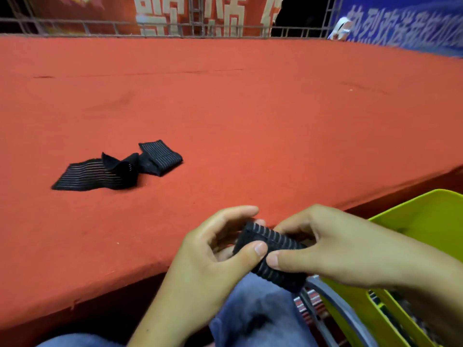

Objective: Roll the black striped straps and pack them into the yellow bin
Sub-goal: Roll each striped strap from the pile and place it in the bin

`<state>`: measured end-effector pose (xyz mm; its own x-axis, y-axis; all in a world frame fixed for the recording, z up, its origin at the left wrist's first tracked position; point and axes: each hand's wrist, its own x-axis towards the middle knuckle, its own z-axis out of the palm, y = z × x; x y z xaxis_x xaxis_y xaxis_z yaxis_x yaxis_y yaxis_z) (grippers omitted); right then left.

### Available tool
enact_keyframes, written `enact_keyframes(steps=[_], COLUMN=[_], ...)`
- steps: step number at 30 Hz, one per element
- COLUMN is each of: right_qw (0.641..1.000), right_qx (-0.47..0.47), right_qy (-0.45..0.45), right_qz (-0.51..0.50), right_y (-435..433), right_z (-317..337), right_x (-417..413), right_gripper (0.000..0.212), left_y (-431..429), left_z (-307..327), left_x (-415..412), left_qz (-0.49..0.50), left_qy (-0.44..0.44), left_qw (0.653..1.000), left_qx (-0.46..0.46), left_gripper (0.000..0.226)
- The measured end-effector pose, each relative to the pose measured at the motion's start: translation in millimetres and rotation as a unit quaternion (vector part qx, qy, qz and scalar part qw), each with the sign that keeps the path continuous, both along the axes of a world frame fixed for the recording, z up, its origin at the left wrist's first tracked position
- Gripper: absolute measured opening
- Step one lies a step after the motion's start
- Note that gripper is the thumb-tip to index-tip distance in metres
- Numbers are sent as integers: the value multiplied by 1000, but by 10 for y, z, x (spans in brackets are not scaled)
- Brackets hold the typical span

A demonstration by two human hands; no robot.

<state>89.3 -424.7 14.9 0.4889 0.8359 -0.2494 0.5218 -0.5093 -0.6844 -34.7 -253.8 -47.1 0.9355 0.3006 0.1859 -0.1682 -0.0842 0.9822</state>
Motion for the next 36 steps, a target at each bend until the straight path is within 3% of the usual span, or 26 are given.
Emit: enact_keyframes(steps=[5,8,10,13,17,21,24,27,29,33,36], right_qw=[987,978,975,969,965,963,963,963,953,933,900], right_qx=[81,76,55,23,-19,-66,-90,-151,-197,-240,-336], right_qy=[92,94,90,92,82,58,59,-4,-51,-34,-92], right_qz=[-106,-170,-195,-229,-250,-255,-246,-224,-225,-264,-264], right_y=[-656,-1092,-1345,-1667,-1970,-2192,-2273,-2386,-2505,-2772,-2855], right_z=[183,241,219,124,8,-113,-202,-277,-286,-235,-269], right_x=[77,191,286,434,563,707,772,880,1036,1368,1511], right_gripper=[24,29,32,39,19,18,27,41,41,39,41], left_y=[-354,-531,-639,-777,-963,-1116,-1132,-1142,-1158,-1170,-1171], left_z=[55,79,73,44,-42,-153,-229,-254,-257,-245,-237], left_x=[180,300,380,479,592,673,666,659,661,662,671], left_qz=[-71,-83,-71,-64,-70,-88,-93,-95,-94,-95,-94], left_qy=[-4,10,17,30,36,43,42,44,46,48,51], left_qw=[997,995,989,981,971,961,955,953,951,950,949], left_qx=[-4,62,128,182,228,258,277,286,290,293,296], left_gripper=[53,40,29,29,28,25,26,24,29,32,36])
